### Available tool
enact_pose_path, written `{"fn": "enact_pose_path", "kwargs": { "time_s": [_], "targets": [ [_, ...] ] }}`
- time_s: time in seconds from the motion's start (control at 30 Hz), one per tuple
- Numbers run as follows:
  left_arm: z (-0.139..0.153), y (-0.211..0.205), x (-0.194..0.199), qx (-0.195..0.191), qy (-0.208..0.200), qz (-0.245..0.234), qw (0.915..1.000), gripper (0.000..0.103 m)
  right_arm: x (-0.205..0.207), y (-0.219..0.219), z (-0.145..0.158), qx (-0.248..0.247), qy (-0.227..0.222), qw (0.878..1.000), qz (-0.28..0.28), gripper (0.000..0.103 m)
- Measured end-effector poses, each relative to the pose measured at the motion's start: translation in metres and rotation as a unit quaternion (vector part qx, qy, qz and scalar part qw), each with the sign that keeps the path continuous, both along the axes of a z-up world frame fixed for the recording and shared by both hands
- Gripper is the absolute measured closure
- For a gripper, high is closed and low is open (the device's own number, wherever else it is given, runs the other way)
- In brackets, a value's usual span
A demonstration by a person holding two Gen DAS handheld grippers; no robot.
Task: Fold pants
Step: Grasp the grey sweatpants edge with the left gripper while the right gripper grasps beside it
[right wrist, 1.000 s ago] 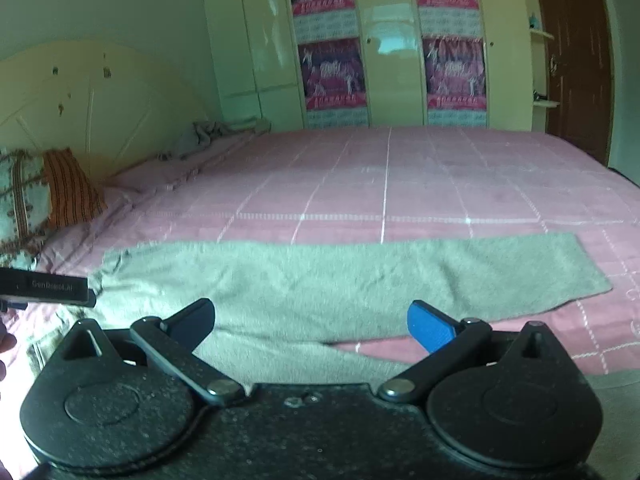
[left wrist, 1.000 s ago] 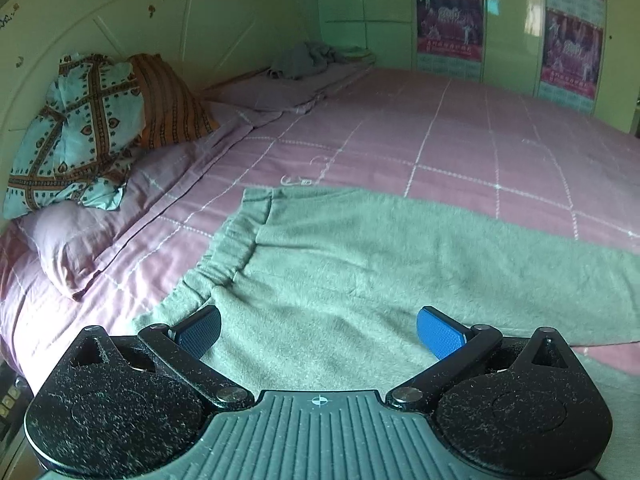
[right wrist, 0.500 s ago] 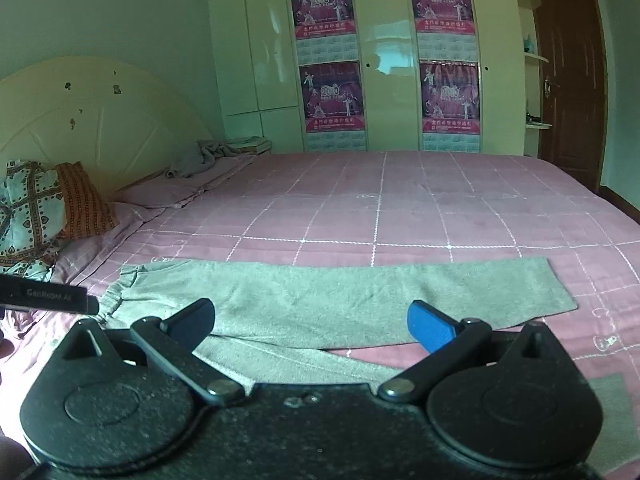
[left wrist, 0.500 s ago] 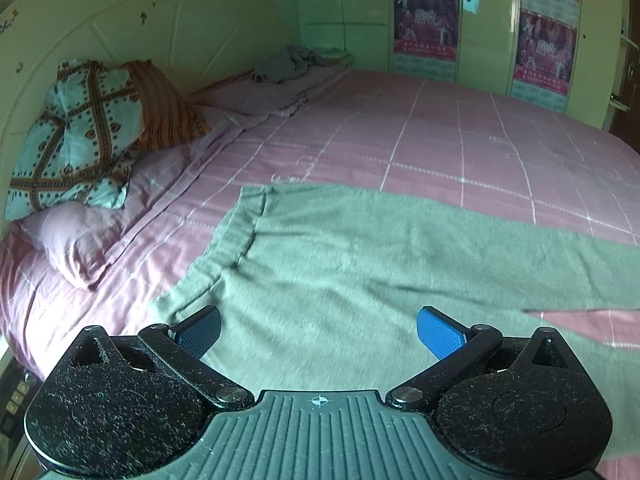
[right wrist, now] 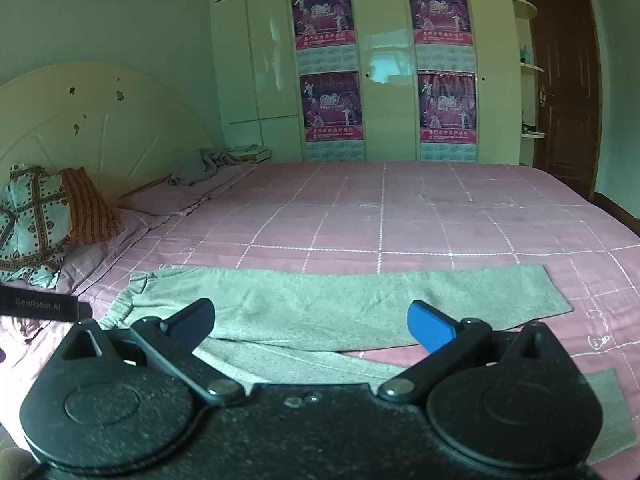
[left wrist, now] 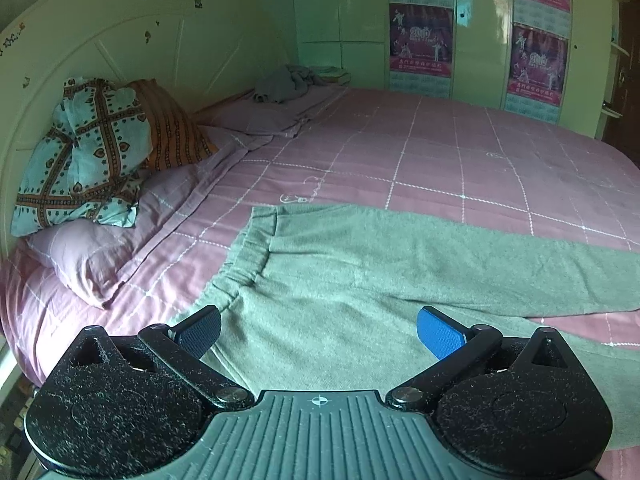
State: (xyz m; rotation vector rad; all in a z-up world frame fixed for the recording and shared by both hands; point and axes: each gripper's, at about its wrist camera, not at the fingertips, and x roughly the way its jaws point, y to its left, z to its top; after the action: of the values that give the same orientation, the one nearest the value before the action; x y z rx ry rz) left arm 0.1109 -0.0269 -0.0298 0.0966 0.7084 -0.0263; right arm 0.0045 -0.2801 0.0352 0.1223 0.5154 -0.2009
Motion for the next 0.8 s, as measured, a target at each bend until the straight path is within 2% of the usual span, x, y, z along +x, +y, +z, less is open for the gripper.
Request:
{"fn": "enact_pose_path", "kwargs": {
  "time_s": [0.2,0.33,0.47,0.57,0.67,0.73,0.8],
  "targets": [
    [-0.011,0.011,0.030,0.008,0.010,0.002,0.9999,0.000,0.019,0.009,-0.009,-0.010,0.008,0.999,0.031,0.000],
    [-0.032,0.027,0.071,0.025,0.024,0.006,0.9994,0.000,0.051,0.017,-0.018,-0.036,0.019,0.997,0.066,0.000],
    [-0.058,0.047,0.120,0.037,0.038,0.025,0.9983,0.000,0.093,0.020,-0.033,-0.031,0.025,0.993,0.111,0.002],
    [-0.074,0.060,0.159,0.035,0.045,0.037,0.9977,0.000,0.131,0.019,-0.049,-0.019,0.034,0.989,0.139,0.010],
    [-0.091,0.069,0.202,0.037,0.062,0.051,0.9962,0.000,0.171,0.016,-0.068,-0.020,0.055,0.986,0.153,0.014],
    [-0.103,0.075,0.229,0.031,0.076,0.056,0.9951,0.000,0.196,0.014,-0.080,-0.020,0.072,0.983,0.165,0.022],
    [-0.116,0.079,0.255,0.029,0.083,0.060,0.9943,0.000,0.220,0.010,-0.093,-0.017,0.088,0.980,0.179,0.024]
  ]
}}
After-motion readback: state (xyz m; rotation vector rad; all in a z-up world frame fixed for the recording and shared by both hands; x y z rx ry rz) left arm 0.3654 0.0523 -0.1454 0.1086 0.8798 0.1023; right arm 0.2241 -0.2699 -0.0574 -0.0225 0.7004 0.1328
